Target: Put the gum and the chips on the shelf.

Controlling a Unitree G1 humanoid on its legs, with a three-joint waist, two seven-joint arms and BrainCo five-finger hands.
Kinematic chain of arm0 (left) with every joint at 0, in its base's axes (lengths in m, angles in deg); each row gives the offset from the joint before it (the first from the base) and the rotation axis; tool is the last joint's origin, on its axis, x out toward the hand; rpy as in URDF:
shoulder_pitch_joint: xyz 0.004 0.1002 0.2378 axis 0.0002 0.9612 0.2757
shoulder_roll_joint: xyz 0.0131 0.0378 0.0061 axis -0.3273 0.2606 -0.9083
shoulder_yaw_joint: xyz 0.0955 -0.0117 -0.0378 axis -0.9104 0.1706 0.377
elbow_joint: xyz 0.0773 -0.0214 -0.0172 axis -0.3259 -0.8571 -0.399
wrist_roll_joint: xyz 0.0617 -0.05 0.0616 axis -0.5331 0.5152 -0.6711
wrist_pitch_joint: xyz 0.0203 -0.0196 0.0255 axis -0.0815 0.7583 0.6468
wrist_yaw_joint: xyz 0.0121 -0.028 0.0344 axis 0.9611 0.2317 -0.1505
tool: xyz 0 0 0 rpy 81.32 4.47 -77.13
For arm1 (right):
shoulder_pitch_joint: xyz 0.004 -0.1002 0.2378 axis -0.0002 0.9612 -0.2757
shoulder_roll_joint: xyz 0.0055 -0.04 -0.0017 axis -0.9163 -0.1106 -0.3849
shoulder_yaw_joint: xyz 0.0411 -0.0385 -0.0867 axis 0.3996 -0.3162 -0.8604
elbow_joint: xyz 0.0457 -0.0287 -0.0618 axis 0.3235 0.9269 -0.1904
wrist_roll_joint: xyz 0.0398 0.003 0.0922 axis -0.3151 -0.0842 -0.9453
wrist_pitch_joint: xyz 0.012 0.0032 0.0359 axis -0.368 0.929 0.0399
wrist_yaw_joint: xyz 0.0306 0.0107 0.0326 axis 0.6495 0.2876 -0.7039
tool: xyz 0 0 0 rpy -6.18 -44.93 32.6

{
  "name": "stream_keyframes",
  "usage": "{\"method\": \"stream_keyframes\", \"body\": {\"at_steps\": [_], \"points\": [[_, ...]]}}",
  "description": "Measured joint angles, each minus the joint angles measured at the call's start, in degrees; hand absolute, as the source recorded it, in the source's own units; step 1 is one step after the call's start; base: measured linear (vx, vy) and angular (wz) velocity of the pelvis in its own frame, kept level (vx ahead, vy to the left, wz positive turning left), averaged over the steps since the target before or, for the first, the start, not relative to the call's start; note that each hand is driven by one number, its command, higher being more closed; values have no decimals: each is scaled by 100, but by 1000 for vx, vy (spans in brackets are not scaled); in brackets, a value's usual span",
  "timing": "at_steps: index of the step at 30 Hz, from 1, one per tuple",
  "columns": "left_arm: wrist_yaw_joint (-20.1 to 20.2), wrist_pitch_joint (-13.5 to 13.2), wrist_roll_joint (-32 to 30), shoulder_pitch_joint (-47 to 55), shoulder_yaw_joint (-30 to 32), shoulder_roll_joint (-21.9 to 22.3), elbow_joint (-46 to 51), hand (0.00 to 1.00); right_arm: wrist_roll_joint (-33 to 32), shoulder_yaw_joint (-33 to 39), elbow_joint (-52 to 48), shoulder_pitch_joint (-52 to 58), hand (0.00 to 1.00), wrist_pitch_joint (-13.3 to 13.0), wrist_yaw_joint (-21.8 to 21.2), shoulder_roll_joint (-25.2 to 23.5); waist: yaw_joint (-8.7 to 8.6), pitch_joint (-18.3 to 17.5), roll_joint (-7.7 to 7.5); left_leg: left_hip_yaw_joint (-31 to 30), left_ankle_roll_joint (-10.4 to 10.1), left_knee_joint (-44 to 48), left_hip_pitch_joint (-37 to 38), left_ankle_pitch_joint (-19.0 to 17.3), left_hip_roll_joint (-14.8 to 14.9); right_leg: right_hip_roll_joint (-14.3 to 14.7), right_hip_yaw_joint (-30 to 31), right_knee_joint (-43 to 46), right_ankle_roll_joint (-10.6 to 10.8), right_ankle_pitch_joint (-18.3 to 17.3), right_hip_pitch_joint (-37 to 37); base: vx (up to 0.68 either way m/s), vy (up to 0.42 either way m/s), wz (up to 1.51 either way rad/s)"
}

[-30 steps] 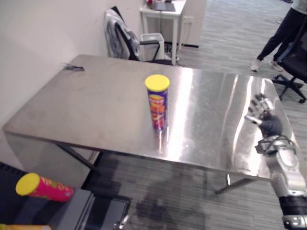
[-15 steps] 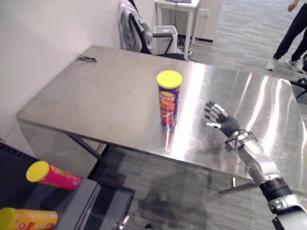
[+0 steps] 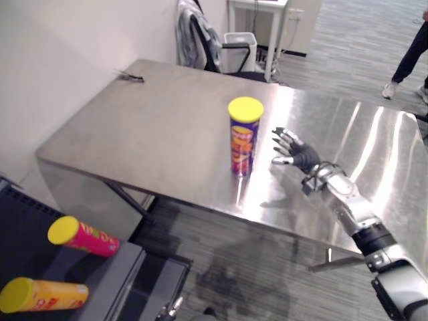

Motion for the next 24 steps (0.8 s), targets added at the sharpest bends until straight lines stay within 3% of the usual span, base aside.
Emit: {"method": "stream_keyframes", "body": {"at_steps": [10,19,22,24], "points": [[-3,-7,-1,-26,-4,-8,32,0,0,-61,229,-593,0,-1,115,0,99,109,-1,-81,0,-9,-71,18,-1,20,-70,-25,0,0,-42,-19,-24,1],[-25,1,-2,-3,-85,-73,-23,0,5,-446,450,-1096,0,7,143,-17,160,190,-33,-164,-2,-351,-264,337,-22,28,-209,-103,-4,-5,-297,-92,-45,5],[-29,0,-2,-4,-168,-112,-31,0,9,-510,449,-1288,0,7,141,-18,179,192,-36,-161,2,-469,-298,329,-37,30,-215,-98,-114,-91,-411,-130,-21,-11],[-30,-1,-1,-18,-182,-166,-29,0,17,-538,449,-1431,0,7,144,-18,196,242,-128,-151,37,-549,-373,387,-85,-21,-221,-101,-89,-223,-533,-169,-40,-10]]}}
